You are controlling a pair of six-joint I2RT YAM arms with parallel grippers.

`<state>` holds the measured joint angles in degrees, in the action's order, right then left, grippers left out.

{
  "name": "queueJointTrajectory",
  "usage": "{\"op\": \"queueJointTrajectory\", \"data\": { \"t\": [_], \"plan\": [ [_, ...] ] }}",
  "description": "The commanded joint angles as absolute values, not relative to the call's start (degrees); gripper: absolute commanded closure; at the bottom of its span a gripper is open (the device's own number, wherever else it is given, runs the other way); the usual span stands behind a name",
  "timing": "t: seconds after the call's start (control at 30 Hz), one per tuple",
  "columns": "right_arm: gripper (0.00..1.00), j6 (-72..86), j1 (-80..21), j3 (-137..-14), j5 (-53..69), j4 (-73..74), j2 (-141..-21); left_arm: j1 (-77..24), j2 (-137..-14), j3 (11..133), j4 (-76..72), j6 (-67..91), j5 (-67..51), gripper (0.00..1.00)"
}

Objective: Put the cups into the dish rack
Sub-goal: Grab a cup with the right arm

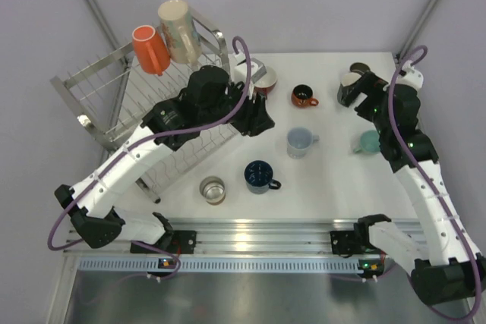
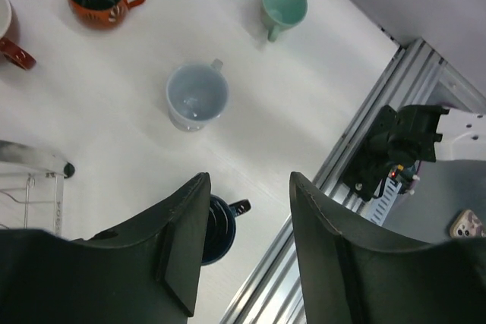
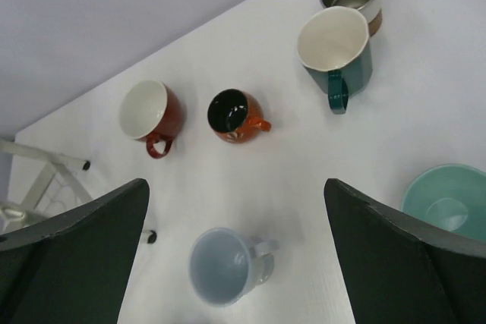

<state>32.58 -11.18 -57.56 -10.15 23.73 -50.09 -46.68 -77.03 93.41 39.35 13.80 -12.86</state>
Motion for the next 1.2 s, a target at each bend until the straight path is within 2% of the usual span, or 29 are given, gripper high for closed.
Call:
{"op": "queueJointTrajectory", "data": {
  "t": [0.0,0.23,0.4,0.67,0.83,1.17],
  "plan": [
    [0.01,30.85,-7.92,-62.48,-14.5,18.3,-57.27,-47.11,-71.99,90.18,34.02,14.06,-13.19,0.48],
    [0.03,33.93,3.33,-68.2,-7.47,11.96,-72.58,-47.2,-67.59,88.33,32.96,13.8,-16.61,0.46],
    [0.05,29.36,5.71,-76.52,-7.91,11.77,-84.25,-47.2,-64.43,87.81,32.87,14.24,-16.17,0.45],
    [0.15,25.94,8.44,-90.15,-5.2,14.67,-100.08,-47.11,-60.12,82.18,29.88,16.0,-15.21,0.44],
    [0.22,23.04,8.61,-92.03,1.75,17.14,-104.24,-47.11,-60.03,81.91,29.88,16.43,-14.59,0.44],
    [0.33,16.0,7.47,-87.9,1.32,19.51,-107.58,-47.2,-60.12,82.0,28.74,18.19,-13.54,0.44]
  ]
}}
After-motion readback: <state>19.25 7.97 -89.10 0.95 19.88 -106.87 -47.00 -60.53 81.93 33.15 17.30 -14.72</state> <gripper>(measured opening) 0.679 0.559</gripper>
